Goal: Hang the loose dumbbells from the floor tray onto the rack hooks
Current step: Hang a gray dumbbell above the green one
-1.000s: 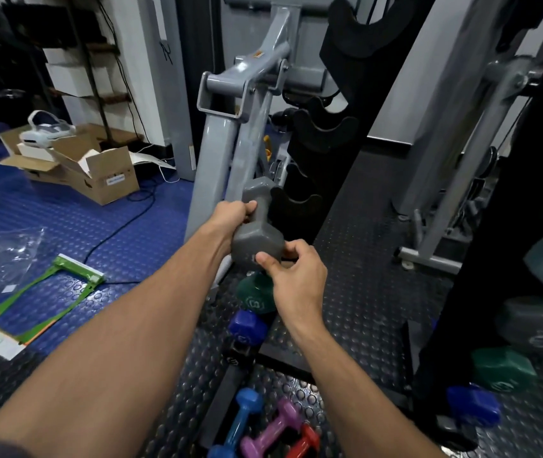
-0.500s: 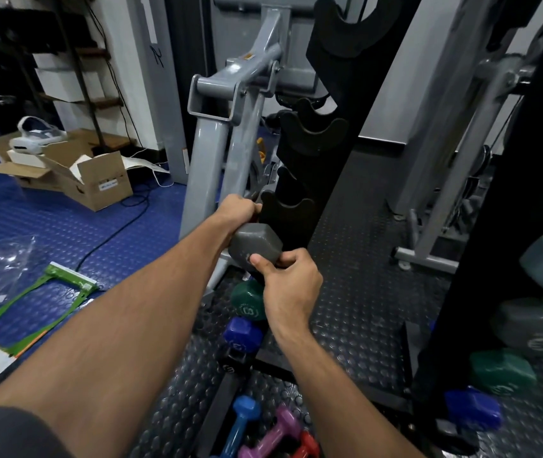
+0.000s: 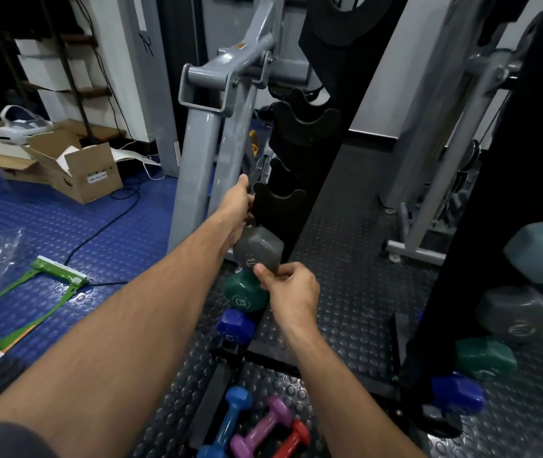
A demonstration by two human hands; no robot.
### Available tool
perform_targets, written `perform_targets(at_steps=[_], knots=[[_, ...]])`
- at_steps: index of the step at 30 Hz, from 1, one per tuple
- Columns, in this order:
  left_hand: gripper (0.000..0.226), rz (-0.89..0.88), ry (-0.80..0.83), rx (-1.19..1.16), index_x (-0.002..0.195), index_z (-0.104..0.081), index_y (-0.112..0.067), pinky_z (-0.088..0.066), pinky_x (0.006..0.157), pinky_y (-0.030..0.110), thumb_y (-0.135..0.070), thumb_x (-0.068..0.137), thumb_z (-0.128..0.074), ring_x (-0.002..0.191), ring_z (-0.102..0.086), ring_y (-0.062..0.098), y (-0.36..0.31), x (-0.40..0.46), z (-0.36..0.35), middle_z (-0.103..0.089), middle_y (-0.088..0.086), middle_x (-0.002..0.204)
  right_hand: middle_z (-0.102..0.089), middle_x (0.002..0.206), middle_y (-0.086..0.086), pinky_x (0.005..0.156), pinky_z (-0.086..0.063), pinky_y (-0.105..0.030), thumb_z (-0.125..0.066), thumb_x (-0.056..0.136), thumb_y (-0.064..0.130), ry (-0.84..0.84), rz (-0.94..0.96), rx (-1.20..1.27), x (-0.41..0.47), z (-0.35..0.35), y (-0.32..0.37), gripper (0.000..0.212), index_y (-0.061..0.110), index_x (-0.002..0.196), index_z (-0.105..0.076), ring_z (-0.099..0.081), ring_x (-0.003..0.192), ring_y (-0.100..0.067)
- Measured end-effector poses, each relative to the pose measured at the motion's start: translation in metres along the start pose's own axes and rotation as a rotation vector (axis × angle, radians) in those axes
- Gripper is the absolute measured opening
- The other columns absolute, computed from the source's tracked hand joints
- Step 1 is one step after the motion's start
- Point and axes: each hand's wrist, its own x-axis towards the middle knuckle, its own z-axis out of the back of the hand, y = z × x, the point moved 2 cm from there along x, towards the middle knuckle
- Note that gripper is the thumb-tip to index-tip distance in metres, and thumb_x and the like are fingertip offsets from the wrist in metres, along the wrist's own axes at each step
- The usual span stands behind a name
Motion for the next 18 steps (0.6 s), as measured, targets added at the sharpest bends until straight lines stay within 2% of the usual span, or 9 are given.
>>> perform_targets(at_steps=[3,5,7,8,9,11,15,17,18], knots=[[0.047,0.007,0.018,-0.017,0.075,-0.052,-0.019,-0.037,0.062,0.028,-0.051,0.106,-0.037,0.063,-0.044,0.014,-0.002,-0.003,-0.001,-0.051,0.000,0.070,-0.063,0.108,0.015,0.082,-0.059,-0.026,-0.090,0.076,0.037,-0.077,0.176,-0.013,-0.010,0.009,0.016,0.052,0.030,0.114,-0.056,-0.066,0.087,0.000],[0.045,0.005,0.018,-0.012,0.082,-0.058,-0.018,-0.038,0.065,0.028,-0.053,0.105,-0.039,0.066,-0.048,0.013,-0.005,-0.003,0.000,-0.057,0.000,0.073,-0.057,0.108,0.018,0.081,-0.058,-0.027,-0.090,0.075,0.039,-0.097,0.279,-0.064,-0.011,0.009,0.023,0.051,0.034,0.111,-0.054,-0.064,0.087,-0.001],[0.050,0.002,0.052,-0.037,0.112,-0.067,-0.016,-0.046,0.086,0.032,-0.058,0.101,-0.041,0.091,-0.064,0.017,-0.004,-0.001,-0.002,-0.072,0.005,0.104,-0.057,0.104,0.016,0.082,-0.059,-0.034,-0.090,0.076,0.037,-0.084,0.303,-0.100,-0.007,0.010,0.024,0.044,0.034,0.102,-0.054,-0.064,0.088,-0.004],[0.061,0.019,0.052,-0.041,0.130,-0.064,-0.014,-0.046,0.100,0.034,-0.061,0.098,-0.043,0.109,-0.066,0.020,-0.003,0.000,-0.003,-0.070,0.008,0.125,-0.058,0.103,0.015,0.082,-0.060,-0.037,-0.090,0.075,0.036,-0.081,0.292,-0.104,-0.004,0.009,0.022,0.043,0.033,0.098,-0.054,-0.065,0.088,-0.007],[0.069,0.027,0.054,-0.053,0.140,-0.058,-0.012,-0.043,0.111,0.037,-0.063,0.096,-0.045,0.123,-0.063,0.023,-0.003,-0.001,-0.004,-0.064,0.010,0.137,-0.060,0.102,0.014,0.082,-0.060,-0.039,-0.090,0.074,0.036,-0.084,0.279,-0.101,-0.002,0.009,0.021,0.043,0.034,0.095,-0.053,-0.066,0.089,-0.009],[0.075,0.024,0.075,-0.050,0.144,-0.054,-0.009,-0.039,0.118,0.041,-0.065,0.095,-0.047,0.133,-0.057,0.027,-0.003,-0.001,-0.006,-0.061,0.013,0.141,-0.064,0.100,0.013,0.083,-0.060,-0.040,-0.090,0.073,0.036,-0.096,0.256,-0.071,-0.001,0.007,0.018,0.043,0.035,0.092,-0.052,-0.067,0.090,-0.010],[0.079,0.040,0.109,-0.065,0.147,-0.051,-0.008,-0.039,0.117,0.041,-0.066,0.093,-0.050,0.136,-0.054,0.027,-0.003,0.002,-0.004,-0.057,0.016,0.145,-0.064,0.102,0.012,0.085,-0.059,-0.041,-0.088,0.076,0.037,-0.098,0.258,-0.052,-0.003,0.004,0.016,0.041,0.036,0.095,-0.052,-0.066,0.092,-0.010],[0.070,0.041,0.148,-0.043,0.144,-0.055,-0.010,-0.048,0.106,0.036,-0.061,0.098,-0.048,0.131,-0.058,0.025,-0.002,-0.001,0.001,-0.062,0.014,0.140,-0.061,0.104,0.012,0.085,-0.059,-0.041,-0.087,0.078,0.038,-0.078,0.287,-0.085,-0.003,0.007,0.018,0.040,0.033,0.098,-0.052,-0.065,0.093,-0.010],[0.063,0.036,0.186,-0.024,0.138,-0.061,-0.013,-0.051,0.097,0.035,-0.060,0.100,-0.046,0.122,-0.064,0.023,0.002,-0.003,0.005,-0.068,0.011,0.131,-0.060,0.105,0.012,0.085,-0.059,-0.041,-0.086,0.079,0.039,-0.052,0.303,-0.109,-0.002,0.009,0.019,0.040,0.033,0.099,-0.053,-0.064,0.094,-0.011]])
